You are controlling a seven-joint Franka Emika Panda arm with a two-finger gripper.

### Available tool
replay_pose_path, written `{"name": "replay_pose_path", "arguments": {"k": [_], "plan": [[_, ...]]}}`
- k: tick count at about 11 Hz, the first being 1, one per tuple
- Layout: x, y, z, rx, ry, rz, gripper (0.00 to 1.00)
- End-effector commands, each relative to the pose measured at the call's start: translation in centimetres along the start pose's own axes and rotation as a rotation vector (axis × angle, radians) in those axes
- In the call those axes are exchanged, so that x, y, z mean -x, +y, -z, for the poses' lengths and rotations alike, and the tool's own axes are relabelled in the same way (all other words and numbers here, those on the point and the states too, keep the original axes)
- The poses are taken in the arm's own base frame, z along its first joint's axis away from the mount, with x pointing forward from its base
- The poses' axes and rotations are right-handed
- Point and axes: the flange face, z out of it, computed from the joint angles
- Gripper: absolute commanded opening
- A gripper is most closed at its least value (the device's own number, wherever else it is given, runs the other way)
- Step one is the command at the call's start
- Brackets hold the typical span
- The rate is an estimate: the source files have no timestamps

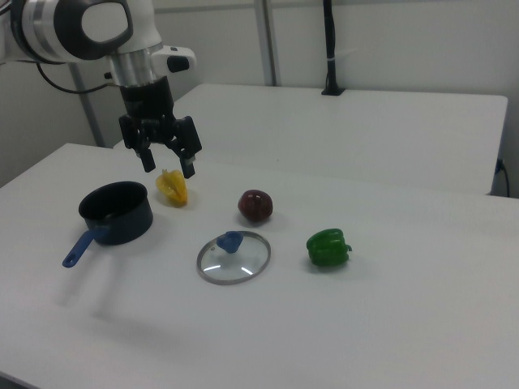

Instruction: Close lid

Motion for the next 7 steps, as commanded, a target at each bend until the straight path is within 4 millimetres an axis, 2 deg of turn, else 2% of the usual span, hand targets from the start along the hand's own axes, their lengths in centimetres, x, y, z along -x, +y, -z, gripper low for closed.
{"name": "replay_pose_path", "arguments": {"k": [1, 6, 7], "plan": [[0.44, 0.58, 0.09, -0.017, -0.005, 0.004, 1.00], [0.31, 0.66, -0.11, -0.017, -0.006, -0.008, 1.00], [0.26, 1.21, -0.24, -0.019, 0.003, -0.018, 1.00]]}}
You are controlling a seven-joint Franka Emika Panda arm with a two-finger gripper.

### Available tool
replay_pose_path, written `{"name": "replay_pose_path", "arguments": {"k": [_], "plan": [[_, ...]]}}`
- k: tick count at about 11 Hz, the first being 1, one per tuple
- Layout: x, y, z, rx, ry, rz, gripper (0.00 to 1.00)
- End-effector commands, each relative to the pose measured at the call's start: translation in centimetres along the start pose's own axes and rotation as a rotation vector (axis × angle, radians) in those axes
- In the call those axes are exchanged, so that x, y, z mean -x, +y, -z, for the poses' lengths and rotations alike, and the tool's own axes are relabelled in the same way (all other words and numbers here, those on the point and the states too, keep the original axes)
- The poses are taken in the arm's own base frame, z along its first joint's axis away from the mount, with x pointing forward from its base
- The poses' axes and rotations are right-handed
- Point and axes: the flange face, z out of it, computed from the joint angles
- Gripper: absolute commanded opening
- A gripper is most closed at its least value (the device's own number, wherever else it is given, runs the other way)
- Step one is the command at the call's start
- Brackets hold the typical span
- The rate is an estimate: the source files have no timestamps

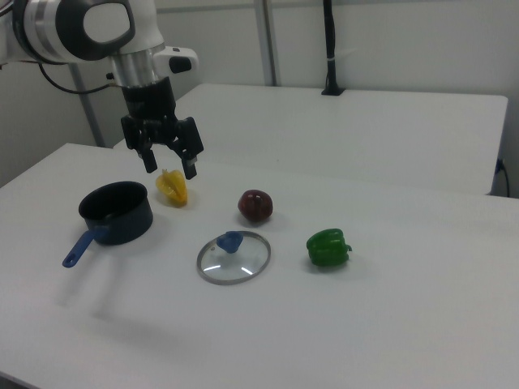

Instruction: Close lid

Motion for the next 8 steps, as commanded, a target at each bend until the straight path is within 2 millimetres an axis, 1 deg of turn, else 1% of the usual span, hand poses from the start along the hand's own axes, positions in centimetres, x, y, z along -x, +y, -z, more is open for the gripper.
{"name": "replay_pose_path", "arguments": {"k": [1, 3, 4, 5, 6, 7, 8], "plan": [[0.1, 1.2, -0.9, -0.025, 0.012, -0.020, 1.00], [-0.6, 1.4, -3.4, -0.047, 0.041, -0.032, 1.00], [-1.2, 1.7, -5.5, -0.048, 0.055, -0.036, 1.00], [-1.8, 2.0, -8.4, -0.045, 0.086, -0.040, 1.00], [-2.6, 1.7, -10.9, -0.044, 0.122, -0.042, 1.00], [-3.3, 1.6, -12.6, -0.044, 0.139, -0.041, 1.00], [-4.4, 1.2, -14.6, -0.045, 0.135, -0.034, 1.00]]}}
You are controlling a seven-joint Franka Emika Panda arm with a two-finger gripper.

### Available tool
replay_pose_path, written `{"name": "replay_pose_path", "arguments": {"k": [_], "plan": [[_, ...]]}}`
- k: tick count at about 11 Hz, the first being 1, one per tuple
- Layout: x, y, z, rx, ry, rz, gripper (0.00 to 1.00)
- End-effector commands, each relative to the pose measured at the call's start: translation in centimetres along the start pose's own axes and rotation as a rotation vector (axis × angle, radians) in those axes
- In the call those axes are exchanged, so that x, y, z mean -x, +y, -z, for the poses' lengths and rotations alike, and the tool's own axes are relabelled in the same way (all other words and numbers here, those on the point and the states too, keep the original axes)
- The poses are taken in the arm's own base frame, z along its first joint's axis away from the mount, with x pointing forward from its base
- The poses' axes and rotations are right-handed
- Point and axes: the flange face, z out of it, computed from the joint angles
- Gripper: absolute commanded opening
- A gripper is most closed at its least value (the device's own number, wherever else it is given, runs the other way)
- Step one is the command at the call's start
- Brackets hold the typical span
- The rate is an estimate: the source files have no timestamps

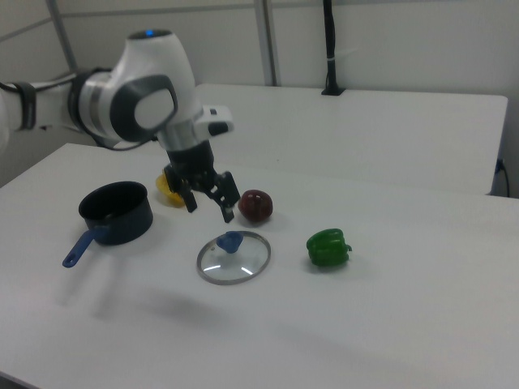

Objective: Close lid
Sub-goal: 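Move the open gripper down over the blue knob of the glass lid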

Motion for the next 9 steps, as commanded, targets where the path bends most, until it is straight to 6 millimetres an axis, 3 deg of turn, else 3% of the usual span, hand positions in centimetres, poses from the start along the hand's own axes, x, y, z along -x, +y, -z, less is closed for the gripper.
{"name": "replay_pose_path", "arguments": {"k": [1, 3, 5, 8, 9], "plan": [[-1.8, -1.0, -5.5, -0.019, 0.055, -0.003, 1.00], [-3.5, -1.7, -9.0, -0.030, 0.121, -0.109, 1.00], [-4.7, -4.4, -11.8, -0.046, 0.155, -0.158, 1.00], [-5.0, -7.0, -13.8, -0.054, 0.144, -0.203, 1.00], [-5.3, -7.1, -14.0, -0.052, 0.145, -0.220, 1.00]]}}
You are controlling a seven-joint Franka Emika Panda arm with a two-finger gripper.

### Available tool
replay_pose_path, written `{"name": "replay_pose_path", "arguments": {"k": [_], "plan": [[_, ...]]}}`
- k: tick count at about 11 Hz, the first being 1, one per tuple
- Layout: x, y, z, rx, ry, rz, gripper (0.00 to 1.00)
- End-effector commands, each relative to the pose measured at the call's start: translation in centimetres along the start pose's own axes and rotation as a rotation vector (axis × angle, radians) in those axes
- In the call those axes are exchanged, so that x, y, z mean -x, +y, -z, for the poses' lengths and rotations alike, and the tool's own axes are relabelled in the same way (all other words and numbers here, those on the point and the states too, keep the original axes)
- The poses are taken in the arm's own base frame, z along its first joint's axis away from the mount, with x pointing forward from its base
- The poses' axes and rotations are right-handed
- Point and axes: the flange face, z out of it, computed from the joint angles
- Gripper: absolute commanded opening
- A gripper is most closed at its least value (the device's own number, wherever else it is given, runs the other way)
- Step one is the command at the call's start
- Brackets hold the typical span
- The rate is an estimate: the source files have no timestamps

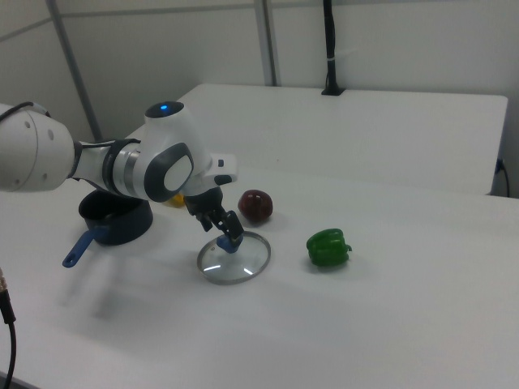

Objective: Close lid
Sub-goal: 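Move the open gripper down over the blue knob of the glass lid, then close the gripper on the blue knob of the glass lid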

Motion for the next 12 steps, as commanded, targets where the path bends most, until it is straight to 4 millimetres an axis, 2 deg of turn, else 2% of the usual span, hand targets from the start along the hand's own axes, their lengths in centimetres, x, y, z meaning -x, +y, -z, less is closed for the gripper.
{"name": "replay_pose_path", "arguments": {"k": [1, 6, 8, 12], "plan": [[-0.6, -1.0, -0.8, 0.000, 0.012, -0.042, 1.00], [-0.7, -0.2, -1.2, 0.042, 0.016, -0.008, 0.97], [-0.7, -0.5, -2.0, 0.048, 0.032, 0.012, 0.89], [-0.9, -0.4, -2.1, 0.040, 0.056, 0.009, 0.75]]}}
